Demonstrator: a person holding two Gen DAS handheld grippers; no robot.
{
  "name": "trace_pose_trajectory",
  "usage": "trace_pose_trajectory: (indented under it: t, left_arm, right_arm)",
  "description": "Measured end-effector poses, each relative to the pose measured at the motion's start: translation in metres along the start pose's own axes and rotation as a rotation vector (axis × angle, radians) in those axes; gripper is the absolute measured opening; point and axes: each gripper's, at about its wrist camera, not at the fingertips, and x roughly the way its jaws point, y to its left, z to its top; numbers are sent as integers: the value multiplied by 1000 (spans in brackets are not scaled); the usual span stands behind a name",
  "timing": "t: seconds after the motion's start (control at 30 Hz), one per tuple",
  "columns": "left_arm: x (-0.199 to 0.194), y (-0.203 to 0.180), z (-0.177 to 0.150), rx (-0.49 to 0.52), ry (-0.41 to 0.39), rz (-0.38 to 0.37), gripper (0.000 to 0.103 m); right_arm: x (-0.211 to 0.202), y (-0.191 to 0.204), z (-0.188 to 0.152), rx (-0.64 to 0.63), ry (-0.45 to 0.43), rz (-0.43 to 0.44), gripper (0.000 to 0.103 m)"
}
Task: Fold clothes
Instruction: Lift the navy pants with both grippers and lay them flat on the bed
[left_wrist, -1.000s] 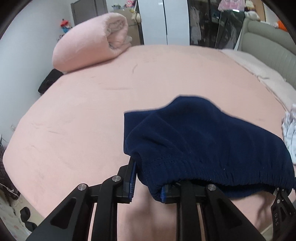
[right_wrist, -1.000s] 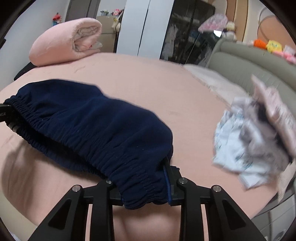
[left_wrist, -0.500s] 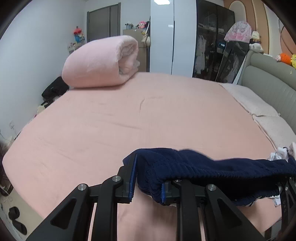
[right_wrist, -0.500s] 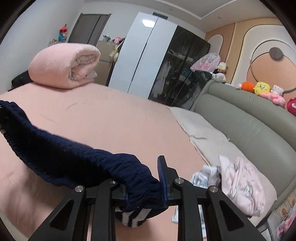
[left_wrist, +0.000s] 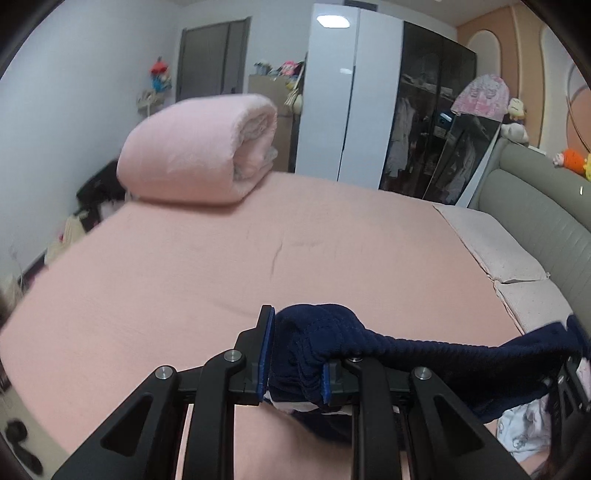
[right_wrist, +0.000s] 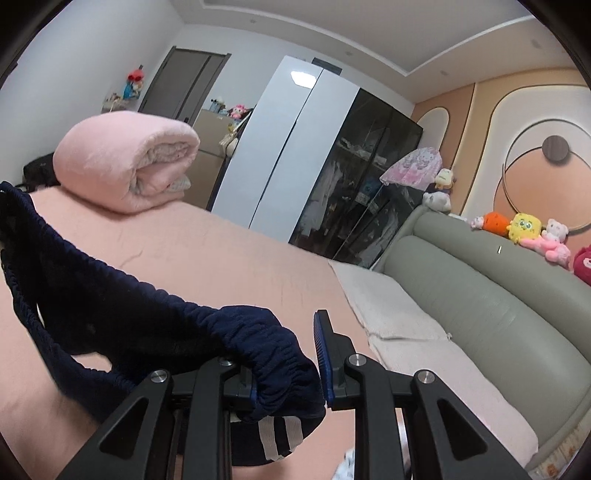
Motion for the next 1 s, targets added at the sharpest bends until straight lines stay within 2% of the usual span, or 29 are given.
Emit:
trace_pose_trajectory:
  t: [0.27, 0.43, 0.53, 0.6, 0.77, 0.9, 1.0]
  left_arm:
    - [19, -35, 61, 155, -101, 84, 18]
    - [27, -42, 74, 205, -171, 122, 18]
    - [41, -41, 69, 211, -162, 125, 18]
    - [50, -39, 60, 207, -146, 121, 18]
    - [60, -21, 19, 159, -51, 30, 18]
    - [52, -4, -15, 128, 24, -50, 18]
    - [42, 4, -38, 129, 69, -81, 18]
  right_arm:
    - [31, -11, 57, -26, -96, -67, 22]
    - [55, -19, 77, 5, -103, -62, 22]
    - [70, -20, 79, 20, -90, -58, 22]
    - [77, -15, 71, 15, -71, -44, 22]
    - [75, -3, 34, -17, -8, -9, 22]
    - [54, 2, -7, -15, 53, 53, 22]
    - [33, 7, -37, -27, 91, 89, 22]
